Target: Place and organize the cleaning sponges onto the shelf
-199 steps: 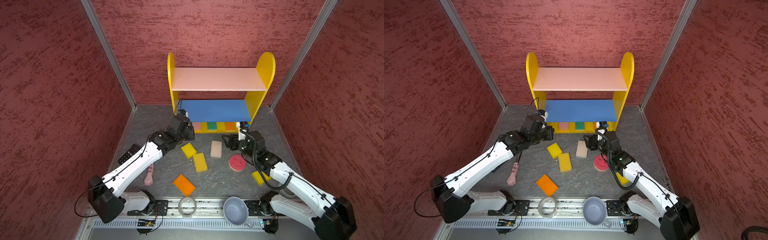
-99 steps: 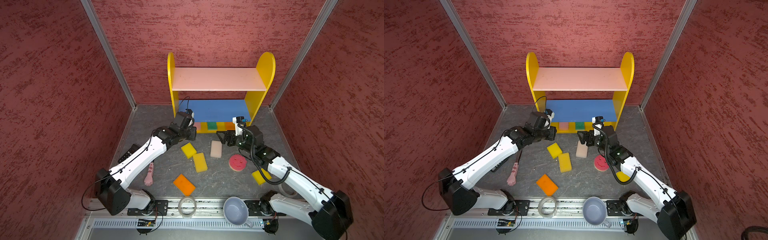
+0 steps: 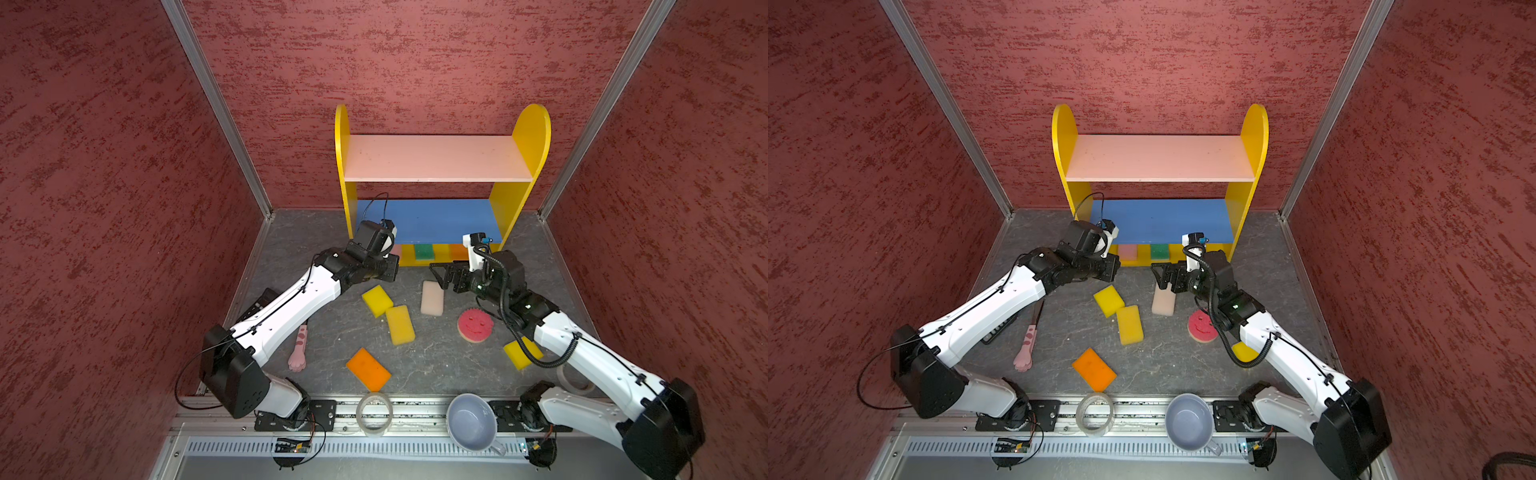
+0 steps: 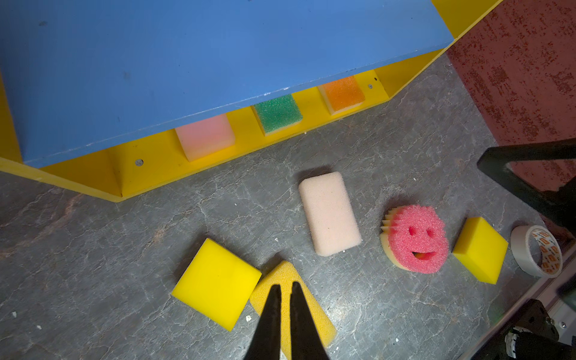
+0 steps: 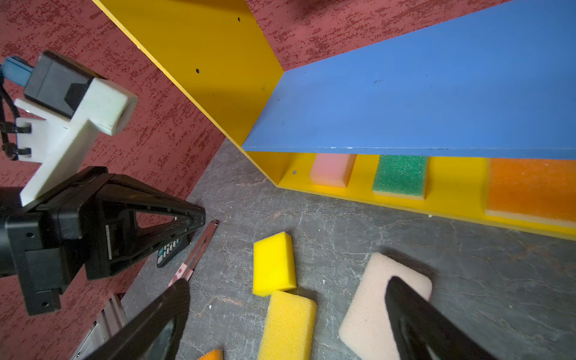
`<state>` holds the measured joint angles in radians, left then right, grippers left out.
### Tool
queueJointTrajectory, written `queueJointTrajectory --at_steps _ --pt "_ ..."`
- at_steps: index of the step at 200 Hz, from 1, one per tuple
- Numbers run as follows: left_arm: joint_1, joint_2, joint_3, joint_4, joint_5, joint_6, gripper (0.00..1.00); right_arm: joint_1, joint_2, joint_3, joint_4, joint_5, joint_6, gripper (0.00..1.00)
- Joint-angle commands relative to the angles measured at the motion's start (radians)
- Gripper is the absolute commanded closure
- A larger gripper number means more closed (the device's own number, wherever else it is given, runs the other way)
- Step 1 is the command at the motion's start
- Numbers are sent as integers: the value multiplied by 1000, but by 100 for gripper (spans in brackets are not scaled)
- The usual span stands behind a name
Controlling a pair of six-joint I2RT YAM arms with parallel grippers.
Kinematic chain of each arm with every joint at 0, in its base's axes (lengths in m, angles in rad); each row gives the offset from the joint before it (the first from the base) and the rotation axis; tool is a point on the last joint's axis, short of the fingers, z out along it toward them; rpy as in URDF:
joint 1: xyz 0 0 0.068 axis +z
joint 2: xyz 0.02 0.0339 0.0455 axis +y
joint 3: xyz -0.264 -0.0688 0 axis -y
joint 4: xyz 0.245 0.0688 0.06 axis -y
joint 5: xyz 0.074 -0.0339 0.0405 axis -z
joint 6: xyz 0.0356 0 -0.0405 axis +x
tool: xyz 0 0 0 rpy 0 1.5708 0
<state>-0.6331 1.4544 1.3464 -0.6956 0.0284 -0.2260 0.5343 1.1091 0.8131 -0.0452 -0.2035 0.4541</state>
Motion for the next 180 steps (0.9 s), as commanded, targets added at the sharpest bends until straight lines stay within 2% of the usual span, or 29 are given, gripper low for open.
queueJointTrajectory --at_steps 1,73,101,146,180 --pt "4 -25 21 -11 10 28 89 4 -6 51 7 -25 -25 1" --pt "4 -49 14 -19 9 31 89 4 16 116 13 -215 -45 4" --pt "4 -52 10 -22 12 26 89 4 13 126 -24 -192 -53 6" --pt "-21 -50 -62 0 25 -15 91 -3 -14 102 -199 27 -39 11" --pt "-48 -41 -132 26 31 -50 92 -11 8 37 -219 -13 -2 14"
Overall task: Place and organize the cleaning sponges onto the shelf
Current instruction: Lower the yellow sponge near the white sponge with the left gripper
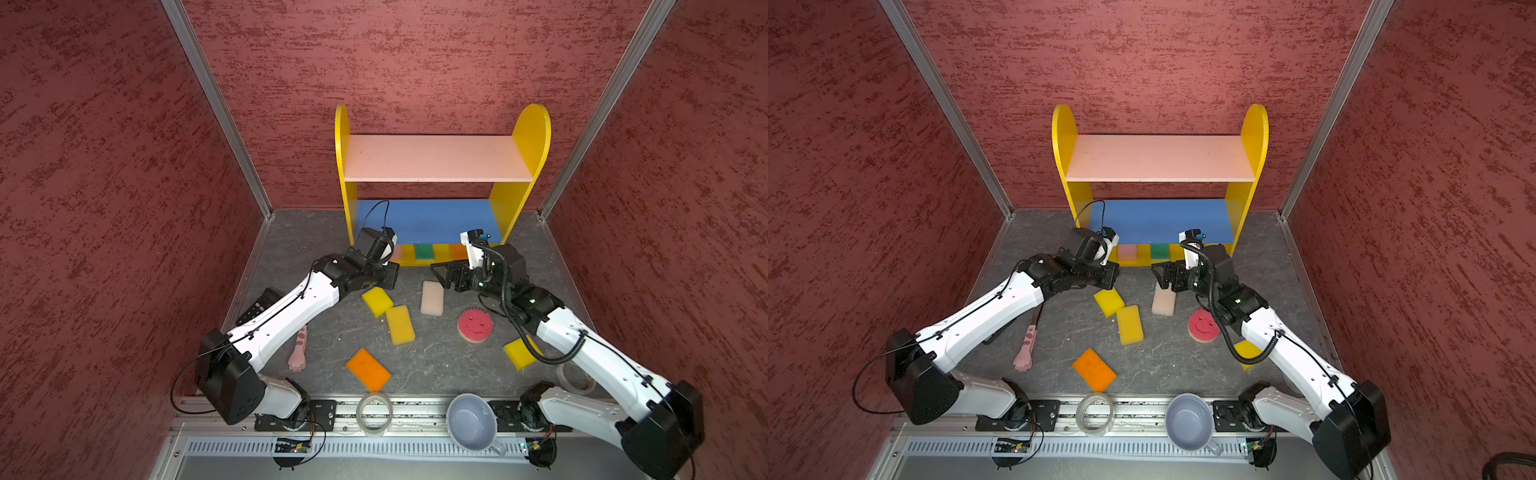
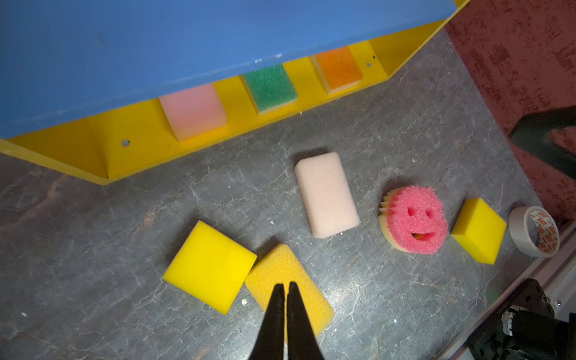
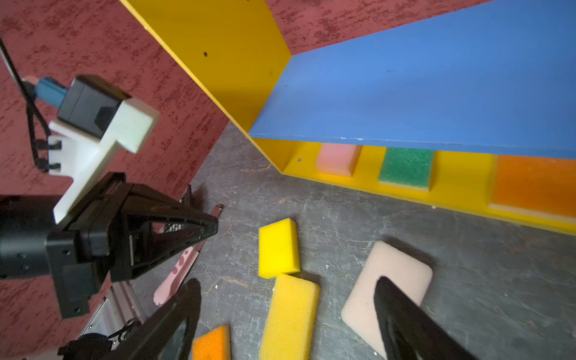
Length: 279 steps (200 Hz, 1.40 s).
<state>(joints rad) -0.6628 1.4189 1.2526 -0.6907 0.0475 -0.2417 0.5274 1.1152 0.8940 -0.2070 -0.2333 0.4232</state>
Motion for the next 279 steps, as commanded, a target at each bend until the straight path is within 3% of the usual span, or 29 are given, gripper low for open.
queueJointTrajectory --at_steps 1,12,29,42,82,136,174,215,279 --pt "-18 -6 -40 22 11 -36 92 -4 4 -45 -57 14 30 14" --pt "-27 -2 -55 21 14 -46 88 -4 25 -61 -49 -20 37 15" --pt "-42 -2 -87 17 13 -66 63 -4 72 -71 -51 -70 43 18" --pt "-51 -2 -130 28 22 -89 53 -1 100 -82 -50 -89 43 19" --pt "-105 58 -244 79 42 -168 53 -1 107 -110 -32 -89 42 19" --pt "-195 240 -235 87 14 -224 48 -1 112 -126 -12 -85 48 18" --pt "-216 347 -199 114 21 -240 59 -1 99 -137 -11 -78 48 18" --pt "-215 346 -178 102 -10 -243 91 -1 93 -136 -21 -59 34 17" --pt "-194 193 -70 8 -87 -219 94 -1 108 -95 15 -142 17 15"
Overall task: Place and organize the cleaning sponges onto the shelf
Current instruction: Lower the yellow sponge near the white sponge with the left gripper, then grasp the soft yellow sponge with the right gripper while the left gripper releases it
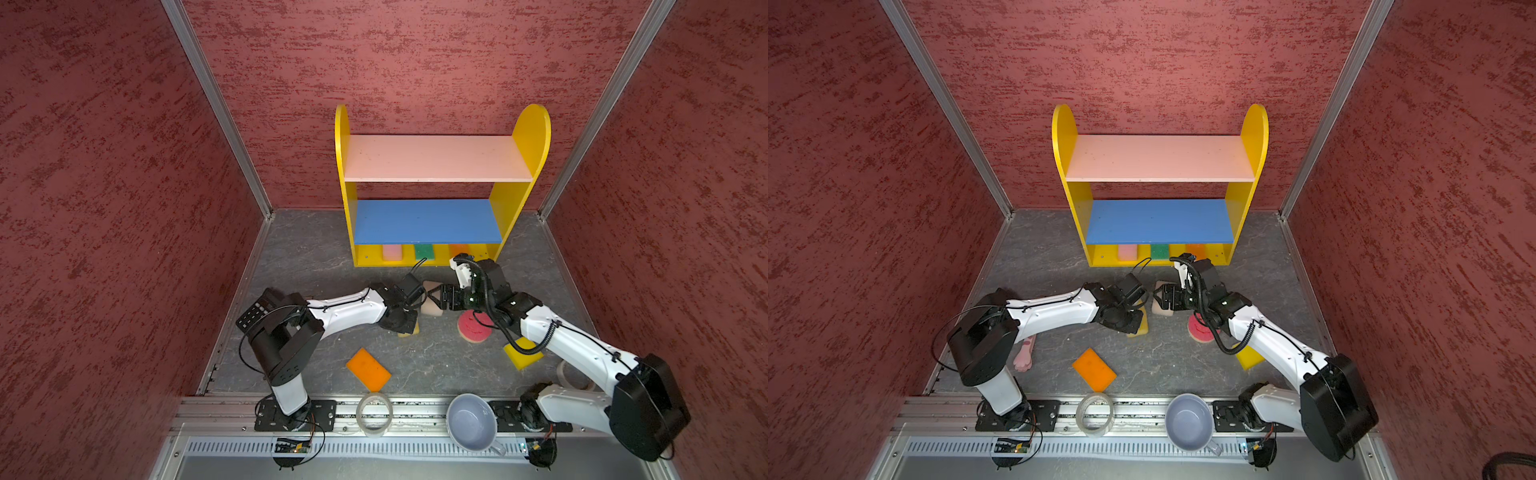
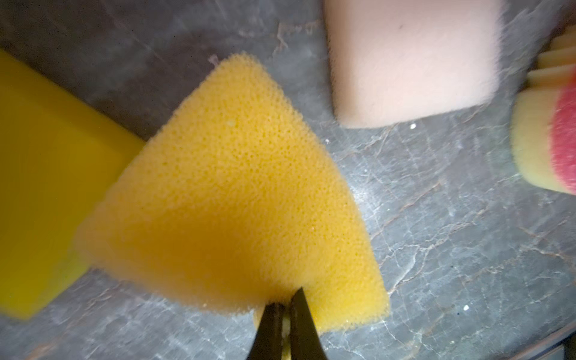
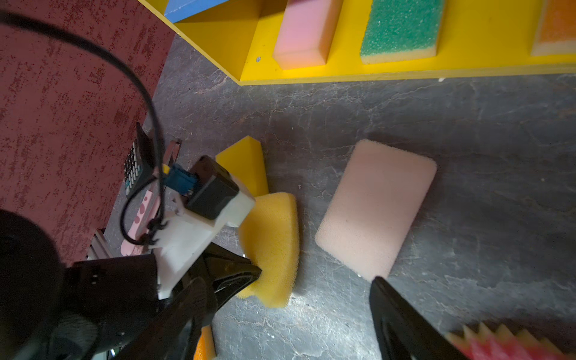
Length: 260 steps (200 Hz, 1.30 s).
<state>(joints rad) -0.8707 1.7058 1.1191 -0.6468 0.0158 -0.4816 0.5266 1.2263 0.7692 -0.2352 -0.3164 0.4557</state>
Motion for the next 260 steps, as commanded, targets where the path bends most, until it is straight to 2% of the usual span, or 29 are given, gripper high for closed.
queueJointTrajectory --at_steps 1,22,52,108,146,181,209,219,237,249,260 --pt "15 -98 64 -37 -56 22 93 -1 -2 30 45 -62 -16 15" --pt "38 -158 104 -43 -79 49 93 -2 27 68 90 -115 9 14" --pt "109 -207 144 -36 -35 78 92 0 83 122 219 -237 80 14" --pt "128 -241 206 -32 -11 100 90 -1 95 127 375 -306 173 16" --pt "130 -251 204 -23 11 88 90 0 131 141 384 -303 190 24" --pt "130 -262 200 1 21 75 89 0 173 142 434 -329 231 39" --pt "130 -265 205 0 1 73 86 0 183 137 465 -331 251 44" --pt "130 -266 209 4 -2 72 86 0 185 137 467 -326 252 49" --pt "132 -267 215 5 -4 74 84 -1 185 136 485 -326 261 70" --pt "131 -268 219 2 -14 74 73 0 185 143 483 -322 257 87" --pt "129 -283 214 8 -34 72 60 -1 190 158 474 -317 250 95"
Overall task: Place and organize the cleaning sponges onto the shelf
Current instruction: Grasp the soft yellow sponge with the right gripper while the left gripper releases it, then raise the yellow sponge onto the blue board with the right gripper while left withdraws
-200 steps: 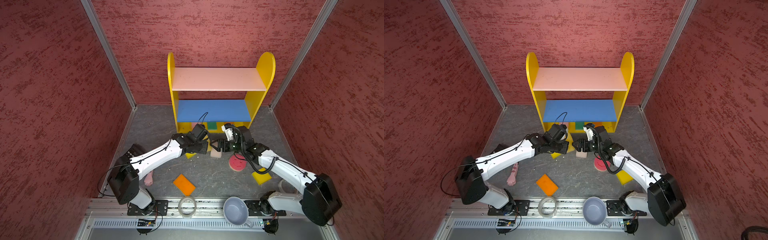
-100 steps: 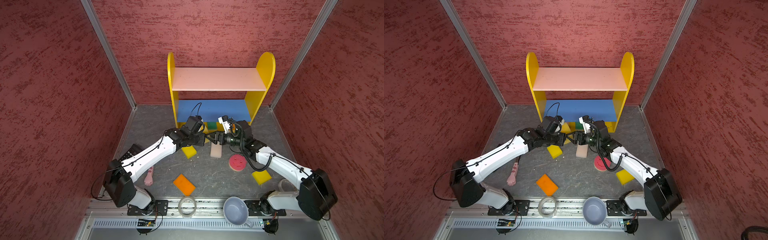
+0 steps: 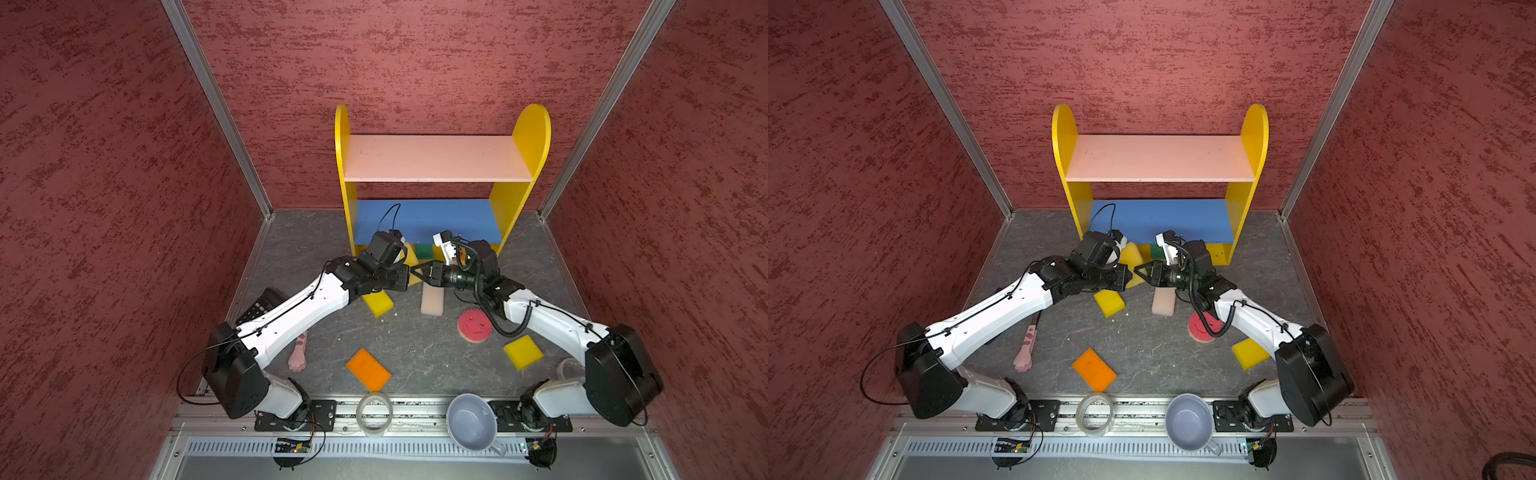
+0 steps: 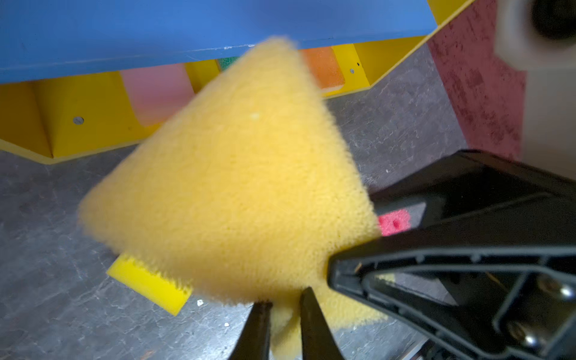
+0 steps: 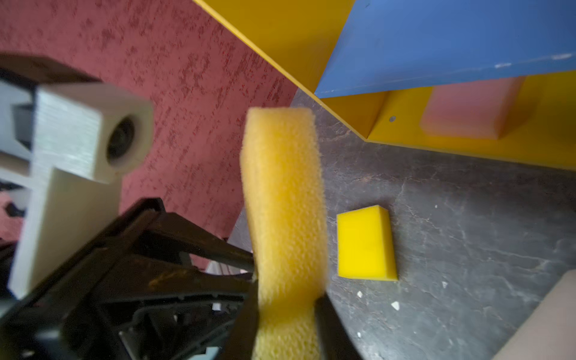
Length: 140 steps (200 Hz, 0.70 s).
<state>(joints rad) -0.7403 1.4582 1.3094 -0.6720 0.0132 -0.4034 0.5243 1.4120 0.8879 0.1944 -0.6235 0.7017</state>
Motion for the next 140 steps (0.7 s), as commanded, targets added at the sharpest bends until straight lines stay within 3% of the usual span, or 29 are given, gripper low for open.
queueJointTrajectory --at_steps 1,23,46,75,104,140 --pt "-2 -37 23 35 -34 -5 60 2 5 40 44 -8 3 96" --pt "-14 -111 -12 54 -140 -18 45 0 30 85 32 15 -16 100" --pt "-19 -251 -92 75 -310 -51 38 -1 89 148 28 89 -36 100" --pt "-20 -449 -207 77 -466 -105 34 -3 197 257 7 198 -40 100" --pt "-21 -625 -295 50 -548 -158 34 -4 306 349 18 284 3 100" --pt "-39 -710 -343 -33 -605 -215 34 -5 406 435 45 360 69 100"
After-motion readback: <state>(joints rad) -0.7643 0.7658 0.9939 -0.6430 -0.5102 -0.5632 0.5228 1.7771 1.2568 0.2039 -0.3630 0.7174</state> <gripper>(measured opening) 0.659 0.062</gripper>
